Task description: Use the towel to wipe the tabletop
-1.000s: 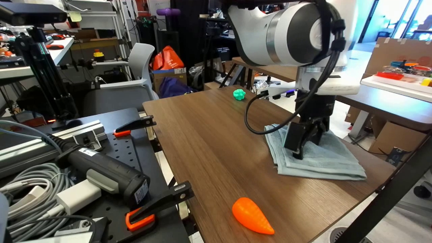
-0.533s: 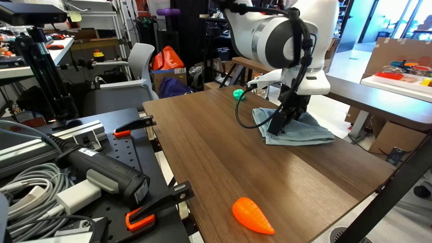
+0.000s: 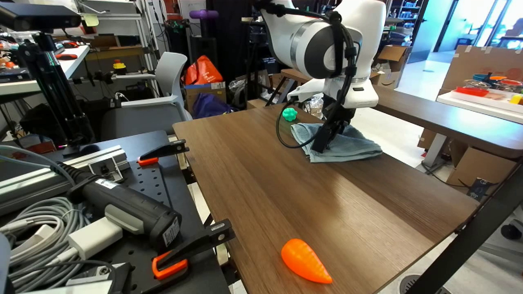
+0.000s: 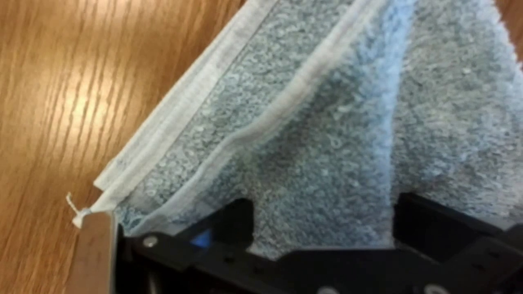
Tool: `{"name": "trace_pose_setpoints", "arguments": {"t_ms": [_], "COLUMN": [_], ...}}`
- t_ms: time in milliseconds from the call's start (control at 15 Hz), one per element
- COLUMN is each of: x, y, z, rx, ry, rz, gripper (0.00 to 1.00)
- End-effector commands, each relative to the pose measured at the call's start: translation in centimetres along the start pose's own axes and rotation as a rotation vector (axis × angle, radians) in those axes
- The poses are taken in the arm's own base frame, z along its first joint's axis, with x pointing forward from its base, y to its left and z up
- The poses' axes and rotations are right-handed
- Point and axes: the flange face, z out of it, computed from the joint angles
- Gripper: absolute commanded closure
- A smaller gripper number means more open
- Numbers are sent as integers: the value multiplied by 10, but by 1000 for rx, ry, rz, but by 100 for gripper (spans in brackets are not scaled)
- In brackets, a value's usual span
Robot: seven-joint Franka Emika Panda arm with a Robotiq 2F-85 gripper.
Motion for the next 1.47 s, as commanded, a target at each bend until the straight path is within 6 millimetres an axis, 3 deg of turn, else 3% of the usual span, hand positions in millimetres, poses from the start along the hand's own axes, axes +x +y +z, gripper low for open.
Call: {"name": "trace_pose_setpoints", "arguments": {"t_ms": [0, 333, 533, 933, 1133, 1400], "x": [-17, -15, -21, -58, -77, -101], "y": [21, 75, 118, 194, 214, 211], "z": [27, 1, -7, 11, 16, 11], "rx": [-109, -252, -333, -519, -618, -547], "ry": [-19, -41, -63, -32, 7, 46], "rz": [-42, -195, -301, -500, -588, -757], "gripper": [0, 0, 0, 0, 0, 0]}}
